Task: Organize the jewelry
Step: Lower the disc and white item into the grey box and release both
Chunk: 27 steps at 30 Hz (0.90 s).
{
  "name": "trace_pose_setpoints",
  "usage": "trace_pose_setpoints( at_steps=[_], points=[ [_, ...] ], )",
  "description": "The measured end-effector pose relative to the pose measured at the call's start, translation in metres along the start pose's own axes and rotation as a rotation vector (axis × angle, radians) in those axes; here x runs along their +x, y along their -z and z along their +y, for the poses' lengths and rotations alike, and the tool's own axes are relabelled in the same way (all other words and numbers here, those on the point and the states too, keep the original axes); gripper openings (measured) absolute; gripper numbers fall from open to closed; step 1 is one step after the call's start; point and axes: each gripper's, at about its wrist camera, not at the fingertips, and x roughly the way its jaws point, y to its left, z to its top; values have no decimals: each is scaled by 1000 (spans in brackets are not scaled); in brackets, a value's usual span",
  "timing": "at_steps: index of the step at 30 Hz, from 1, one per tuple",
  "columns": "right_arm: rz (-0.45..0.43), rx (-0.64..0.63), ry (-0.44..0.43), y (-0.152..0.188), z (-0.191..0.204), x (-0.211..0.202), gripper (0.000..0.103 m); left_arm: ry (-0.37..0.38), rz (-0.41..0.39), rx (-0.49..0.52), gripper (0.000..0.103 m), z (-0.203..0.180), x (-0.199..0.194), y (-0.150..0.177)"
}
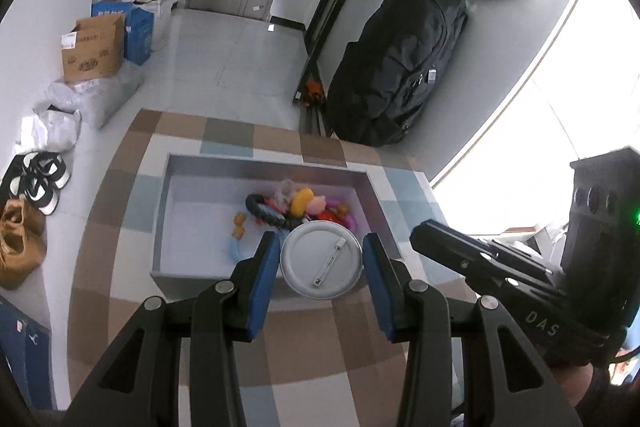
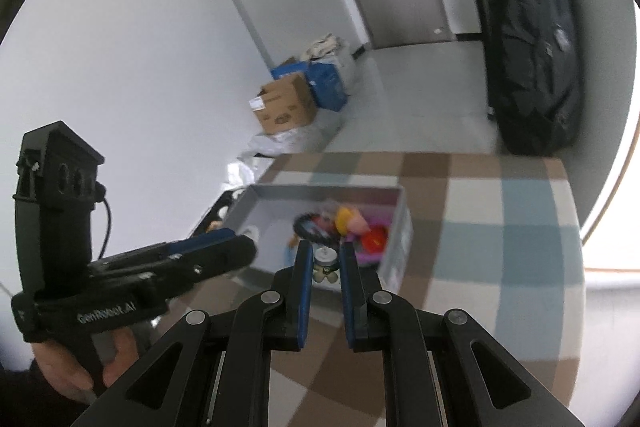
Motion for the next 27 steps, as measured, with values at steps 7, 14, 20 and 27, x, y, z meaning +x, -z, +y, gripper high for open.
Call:
trace_pose_setpoints(
  at_steps=[7, 14, 20, 27],
  points=[
    [25, -55, -23, -24, 5, 21, 12, 6, -20, -22, 37, 8, 5, -16],
    [39, -35, -47, -30, -9, 39, 12, 0, -2, -64, 37, 21, 18, -22],
    [55, 19, -73, -31, -26, 50, 12, -8, 30, -82, 37, 27, 31, -24],
    [73, 34, -99, -32, -31, 58, 12, -20, 35, -81, 37, 28, 35, -26]
  ],
)
